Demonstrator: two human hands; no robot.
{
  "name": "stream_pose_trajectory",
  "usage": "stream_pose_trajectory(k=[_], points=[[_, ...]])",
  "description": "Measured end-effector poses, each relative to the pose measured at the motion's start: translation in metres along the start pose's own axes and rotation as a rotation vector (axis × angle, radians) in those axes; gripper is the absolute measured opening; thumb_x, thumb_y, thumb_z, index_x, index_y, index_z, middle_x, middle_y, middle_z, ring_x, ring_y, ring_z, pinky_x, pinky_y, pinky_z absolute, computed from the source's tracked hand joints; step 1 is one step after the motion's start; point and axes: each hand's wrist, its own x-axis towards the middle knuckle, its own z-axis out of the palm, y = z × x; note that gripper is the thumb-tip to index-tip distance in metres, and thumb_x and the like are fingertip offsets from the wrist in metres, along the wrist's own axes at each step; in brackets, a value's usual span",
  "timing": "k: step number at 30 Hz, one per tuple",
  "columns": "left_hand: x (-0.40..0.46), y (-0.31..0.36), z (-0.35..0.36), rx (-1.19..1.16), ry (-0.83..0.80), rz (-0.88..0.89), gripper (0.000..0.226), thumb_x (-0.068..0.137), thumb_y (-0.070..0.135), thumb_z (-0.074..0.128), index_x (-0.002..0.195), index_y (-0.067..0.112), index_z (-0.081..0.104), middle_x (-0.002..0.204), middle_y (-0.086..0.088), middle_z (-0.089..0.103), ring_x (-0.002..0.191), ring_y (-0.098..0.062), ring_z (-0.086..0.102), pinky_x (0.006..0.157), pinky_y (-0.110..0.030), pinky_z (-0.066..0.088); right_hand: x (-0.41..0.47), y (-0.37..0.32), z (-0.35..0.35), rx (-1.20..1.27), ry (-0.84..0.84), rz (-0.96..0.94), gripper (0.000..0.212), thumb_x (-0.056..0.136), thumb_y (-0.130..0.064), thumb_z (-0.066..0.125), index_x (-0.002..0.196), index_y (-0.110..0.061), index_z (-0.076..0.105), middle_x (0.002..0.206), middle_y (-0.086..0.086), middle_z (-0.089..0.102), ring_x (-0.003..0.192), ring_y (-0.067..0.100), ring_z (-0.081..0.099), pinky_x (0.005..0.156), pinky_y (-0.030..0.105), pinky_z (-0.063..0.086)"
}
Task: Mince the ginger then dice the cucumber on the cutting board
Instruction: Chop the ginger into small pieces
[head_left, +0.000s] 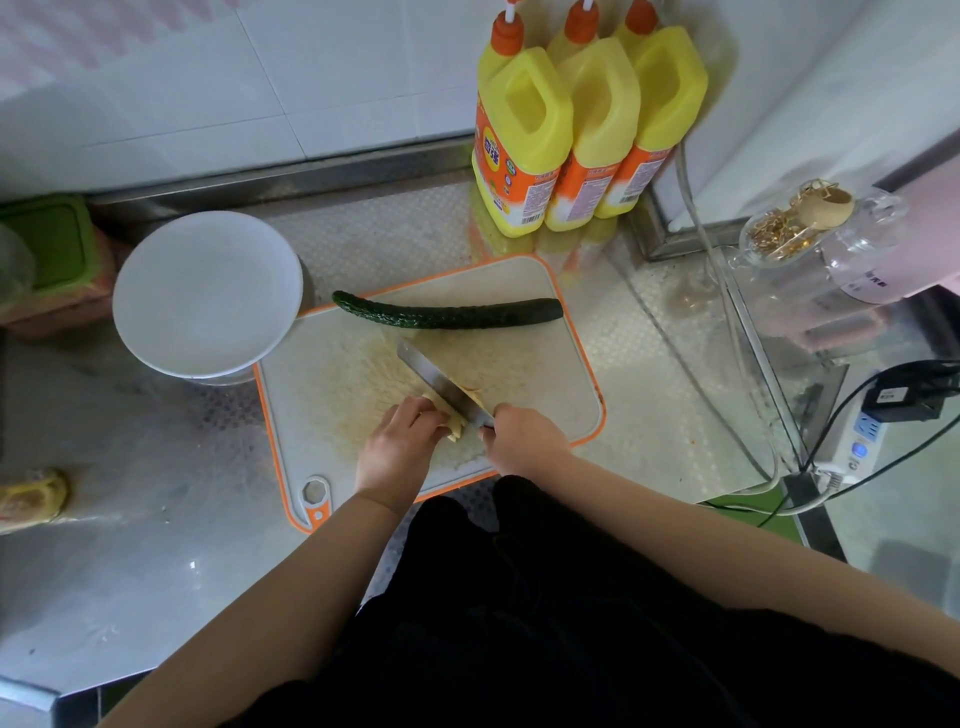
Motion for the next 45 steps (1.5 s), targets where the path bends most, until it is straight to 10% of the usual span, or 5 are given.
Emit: stream_pose_trajectory(k=[19, 45], points=[[0.007, 0.013, 0.0, -0.154, -0.12, -0.375, 0.004, 0.08, 0.007, 0.075, 0.082, 0.01, 0.074, 0.097, -0.004, 0.064, 0.073, -0.026, 0.062, 0.058, -0.027, 0.038, -0.004, -0.014, -0.002, -0.123, -0.022, -0.004, 0.015, 0.095, -0.017, 0.046, 0.106, -0.01, 0.054, 0.084, 0.003, 0.05, 0.086, 0.024, 0.058, 0.067, 0.031, 0.042], [0.004, 0.009, 0.001, -0.093, -0.112, -0.342, 0.005, 0.084, 0.007, 0.072, 0.088, 0.009, 0.073, 0.099, -0.006, 0.065, 0.069, -0.033, 0.063, 0.052, -0.041, 0.052, -0.009, -0.008, 0.005, -0.125, -0.026, -0.003, 0.02, 0.097, -0.024, 0.047, 0.109, -0.008, 0.053, 0.088, 0.006, 0.055, 0.088, 0.027, 0.061, 0.065, 0.033, 0.042]])
